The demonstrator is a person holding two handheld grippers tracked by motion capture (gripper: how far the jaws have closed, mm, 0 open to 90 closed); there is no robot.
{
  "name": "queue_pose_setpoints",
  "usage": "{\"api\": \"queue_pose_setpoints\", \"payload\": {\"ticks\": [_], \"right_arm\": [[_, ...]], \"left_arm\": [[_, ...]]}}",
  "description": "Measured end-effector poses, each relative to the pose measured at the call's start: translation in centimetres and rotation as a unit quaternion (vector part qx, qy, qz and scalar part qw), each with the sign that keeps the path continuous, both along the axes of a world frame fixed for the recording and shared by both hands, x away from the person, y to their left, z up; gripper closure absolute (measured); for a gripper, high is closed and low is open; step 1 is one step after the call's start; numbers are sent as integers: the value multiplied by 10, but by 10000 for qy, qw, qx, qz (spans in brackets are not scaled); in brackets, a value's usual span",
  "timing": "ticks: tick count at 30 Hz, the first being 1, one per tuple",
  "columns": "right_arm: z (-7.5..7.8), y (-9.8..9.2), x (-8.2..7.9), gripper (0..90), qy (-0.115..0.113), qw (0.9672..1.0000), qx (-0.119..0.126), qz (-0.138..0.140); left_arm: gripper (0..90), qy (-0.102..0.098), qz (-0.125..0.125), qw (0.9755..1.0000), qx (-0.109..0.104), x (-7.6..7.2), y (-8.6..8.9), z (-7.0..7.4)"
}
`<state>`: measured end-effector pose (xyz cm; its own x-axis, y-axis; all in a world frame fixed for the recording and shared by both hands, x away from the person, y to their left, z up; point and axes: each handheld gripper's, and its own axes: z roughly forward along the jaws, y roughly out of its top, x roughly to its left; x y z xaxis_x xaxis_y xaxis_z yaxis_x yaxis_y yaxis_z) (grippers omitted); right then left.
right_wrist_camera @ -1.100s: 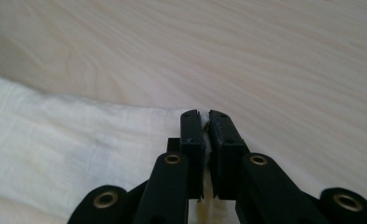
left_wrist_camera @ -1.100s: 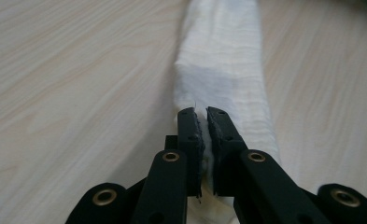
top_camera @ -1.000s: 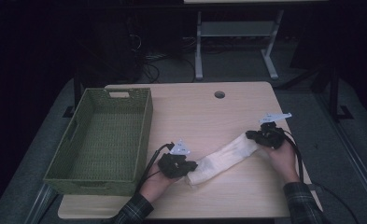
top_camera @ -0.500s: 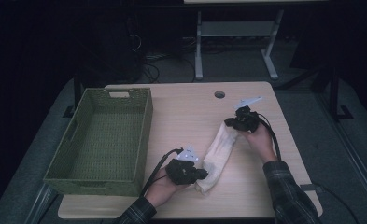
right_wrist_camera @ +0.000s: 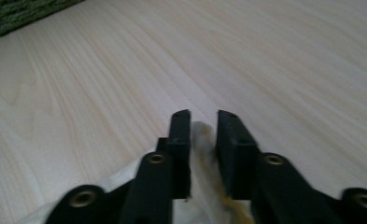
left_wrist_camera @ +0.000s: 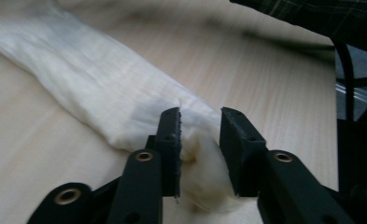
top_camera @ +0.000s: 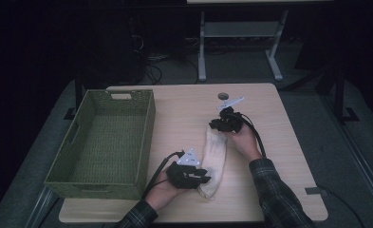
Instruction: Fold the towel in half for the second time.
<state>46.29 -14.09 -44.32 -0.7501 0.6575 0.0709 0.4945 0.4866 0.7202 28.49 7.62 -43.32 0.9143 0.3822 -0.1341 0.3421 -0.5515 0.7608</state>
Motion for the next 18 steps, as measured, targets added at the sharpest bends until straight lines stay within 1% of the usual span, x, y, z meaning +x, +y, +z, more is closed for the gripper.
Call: {"api": "queue_pose_setpoints", "payload": {"ticks": [1, 2, 4, 7, 8, 9, 10, 11, 12, 13, 14, 15, 16, 17, 18], "right_arm": [[2, 0, -1, 686, 12, 10000, 36, -37], [3, -2, -1, 637, -5, 10000, 76, -62], [6, -6, -1, 599, -24, 9999, 123, -117], [11, -14, -5, 578, -93, 9997, 141, -157], [13, -15, -7, 573, -80, 9997, 129, -179], [14, -18, -9, 571, -109, 9997, 138, -172], [15, -20, -10, 571, -122, 9996, 149, -186], [16, -23, -14, 570, -128, 9996, 156, -197], [17, -25, -16, 570, -157, 9996, 145, -195], [17, -27, -19, 570, -170, 9995, 155, -193], [17, -29, -21, 570, -177, 9996, 142, -195], [18, -33, -25, 570, -192, 9995, 161, -198], [18, -35, -26, 570, -201, 9994, 167, -205], [17, -39, -29, 570, -191, 9994, 189, -210], [17, -41, -32, 570, -203, 9993, 203, -220]], "left_arm": [[648, -99, 46, 9999, 8, 1, 1, 3], [626, -142, 63, 9999, -47, 3, 3, 6], [608, -164, 34, 9998, -66, 5, 4, 8], [583, -286, 74, 9995, 102, 6, 3, 9], [583, -264, 111, 9994, 207, 6, 2, 7], [611, -266, 123, 9991, 318, 6, 2, 6], [644, -291, 168, 9981, 516, 6, 2, 3], [719, -253, 260, 9979, 536, 4, 1, 1], [757, -242, 301, 9971, 661, 3, 2, 0], [807, -223, 355, 9964, 736, 3, 2, -1], [830, -228, 459, 9947, 893, 2, 3, -3], [846, -207, 486, 9942, 940, 2, 3, -4], [862, -149, 481, 9934, 1030, 2, 4, -5], [876, -104, 493, 9922, 1145, 1, 4, -7], [884, -68, 490, 9919, 1169, -1, 3, -9]]}}
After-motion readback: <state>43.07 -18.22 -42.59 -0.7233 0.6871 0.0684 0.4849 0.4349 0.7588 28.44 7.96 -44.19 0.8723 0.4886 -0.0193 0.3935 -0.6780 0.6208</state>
